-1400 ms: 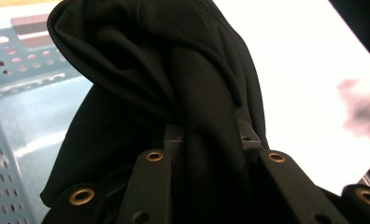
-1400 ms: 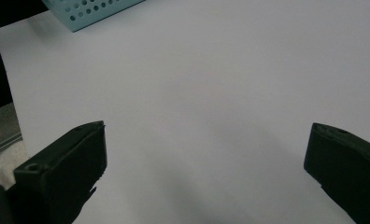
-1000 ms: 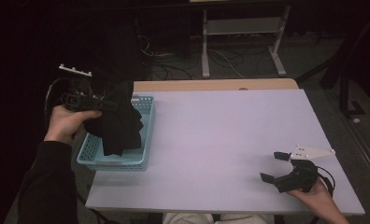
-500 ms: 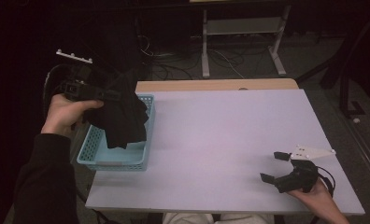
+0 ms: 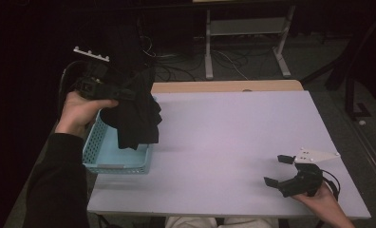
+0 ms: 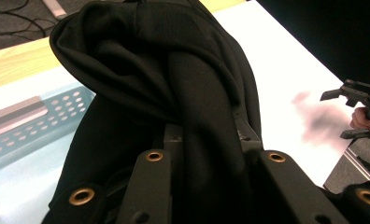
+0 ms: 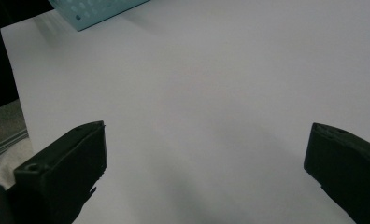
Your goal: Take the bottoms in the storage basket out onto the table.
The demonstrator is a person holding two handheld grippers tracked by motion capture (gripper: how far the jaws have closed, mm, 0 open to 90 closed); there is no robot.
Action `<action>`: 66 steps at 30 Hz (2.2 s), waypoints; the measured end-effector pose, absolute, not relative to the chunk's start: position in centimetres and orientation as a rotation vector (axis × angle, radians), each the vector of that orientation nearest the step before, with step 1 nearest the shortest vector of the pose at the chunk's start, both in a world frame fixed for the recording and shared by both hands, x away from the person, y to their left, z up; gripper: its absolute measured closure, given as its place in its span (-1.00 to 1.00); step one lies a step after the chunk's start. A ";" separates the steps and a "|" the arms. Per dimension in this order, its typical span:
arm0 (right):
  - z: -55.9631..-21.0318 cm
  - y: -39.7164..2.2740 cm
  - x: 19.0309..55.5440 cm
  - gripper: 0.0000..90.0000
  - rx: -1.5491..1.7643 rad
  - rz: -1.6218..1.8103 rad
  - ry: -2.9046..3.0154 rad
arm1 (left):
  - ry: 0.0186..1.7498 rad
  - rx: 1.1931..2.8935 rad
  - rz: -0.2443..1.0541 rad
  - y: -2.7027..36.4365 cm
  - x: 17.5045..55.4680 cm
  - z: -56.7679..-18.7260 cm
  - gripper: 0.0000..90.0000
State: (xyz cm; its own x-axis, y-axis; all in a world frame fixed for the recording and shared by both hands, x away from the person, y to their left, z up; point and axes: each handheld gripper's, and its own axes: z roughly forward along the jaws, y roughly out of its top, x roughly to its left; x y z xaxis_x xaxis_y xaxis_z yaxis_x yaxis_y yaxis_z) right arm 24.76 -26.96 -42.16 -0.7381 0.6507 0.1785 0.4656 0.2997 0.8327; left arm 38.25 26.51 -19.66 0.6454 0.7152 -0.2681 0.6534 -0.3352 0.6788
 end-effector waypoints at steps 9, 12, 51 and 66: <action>-42.1 -27.0 24.7 -1.00 1.033 1.419 2.368 | 1.015 2.084 0.096 24.4 38.6 -19.3 0.65; -42.1 -27.0 24.7 -1.00 1.033 1.418 2.366 | 0.999 2.080 0.092 23.8 38.6 -19.6 0.65; -42.1 -27.0 24.6 -1.00 1.022 1.420 2.369 | 0.828 2.040 -0.061 14.5 40.2 -24.2 0.72; -42.1 -26.9 24.6 -1.00 1.013 1.423 2.373 | 0.780 2.047 -0.112 11.4 40.3 -25.9 0.72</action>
